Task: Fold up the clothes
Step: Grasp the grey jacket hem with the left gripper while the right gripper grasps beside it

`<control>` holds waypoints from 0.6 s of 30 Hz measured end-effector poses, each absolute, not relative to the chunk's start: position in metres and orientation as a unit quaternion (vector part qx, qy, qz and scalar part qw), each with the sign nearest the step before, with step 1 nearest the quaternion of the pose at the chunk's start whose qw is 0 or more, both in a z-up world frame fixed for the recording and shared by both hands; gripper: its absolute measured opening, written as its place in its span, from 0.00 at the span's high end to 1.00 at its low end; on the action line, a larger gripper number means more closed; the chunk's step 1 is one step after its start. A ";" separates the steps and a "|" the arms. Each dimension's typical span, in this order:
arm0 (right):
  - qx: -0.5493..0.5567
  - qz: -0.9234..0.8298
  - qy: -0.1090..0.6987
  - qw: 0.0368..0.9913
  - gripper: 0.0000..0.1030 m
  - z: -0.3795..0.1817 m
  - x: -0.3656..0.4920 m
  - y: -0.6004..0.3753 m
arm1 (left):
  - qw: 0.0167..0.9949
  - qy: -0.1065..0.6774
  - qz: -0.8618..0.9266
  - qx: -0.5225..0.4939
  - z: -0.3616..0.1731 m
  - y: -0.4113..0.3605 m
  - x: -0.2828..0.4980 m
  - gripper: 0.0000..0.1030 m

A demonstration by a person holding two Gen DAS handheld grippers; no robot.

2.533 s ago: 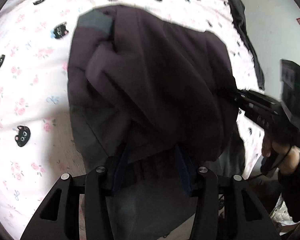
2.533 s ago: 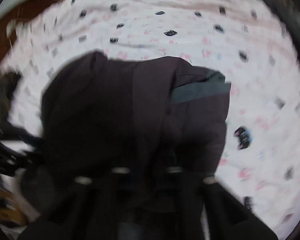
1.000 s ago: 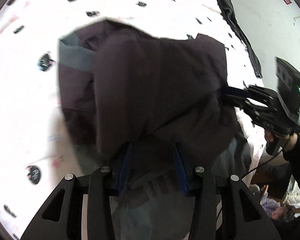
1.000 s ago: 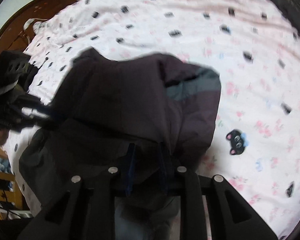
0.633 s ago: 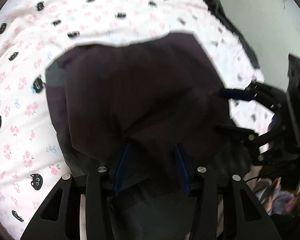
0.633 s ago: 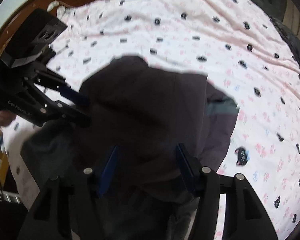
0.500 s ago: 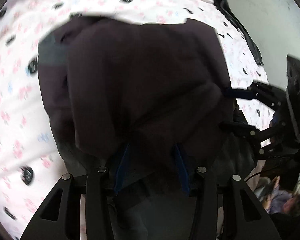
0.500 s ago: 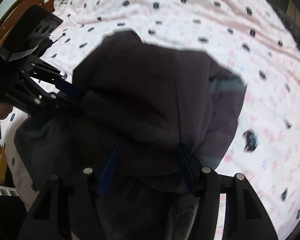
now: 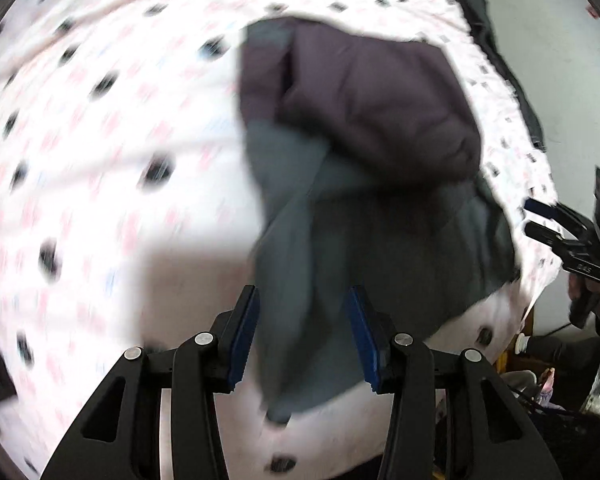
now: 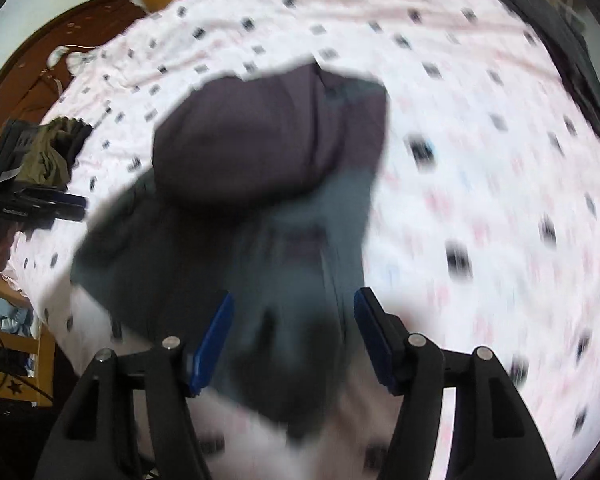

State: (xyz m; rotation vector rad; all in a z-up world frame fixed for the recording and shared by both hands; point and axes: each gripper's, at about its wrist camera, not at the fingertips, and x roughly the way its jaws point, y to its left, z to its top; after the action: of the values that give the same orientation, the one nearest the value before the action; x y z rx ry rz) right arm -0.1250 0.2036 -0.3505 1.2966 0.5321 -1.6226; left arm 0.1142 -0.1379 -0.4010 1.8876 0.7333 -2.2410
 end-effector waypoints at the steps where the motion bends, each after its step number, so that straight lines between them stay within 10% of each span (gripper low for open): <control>1: 0.540 -0.662 0.216 0.472 0.38 -0.356 -0.119 0.214 | 0.066 0.246 -0.736 0.628 -0.407 -0.137 0.124 0.60; 18: 0.594 -0.683 0.086 0.416 0.37 -0.403 -0.100 0.269 | 0.030 0.274 -0.718 0.639 -0.467 -0.115 0.157 0.60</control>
State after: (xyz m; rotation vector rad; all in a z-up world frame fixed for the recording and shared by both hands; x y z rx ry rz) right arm -0.1001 0.2687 -0.4026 1.4903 0.2169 -1.7155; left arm 0.1571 -0.1146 -0.4668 1.9701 0.8432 -2.2142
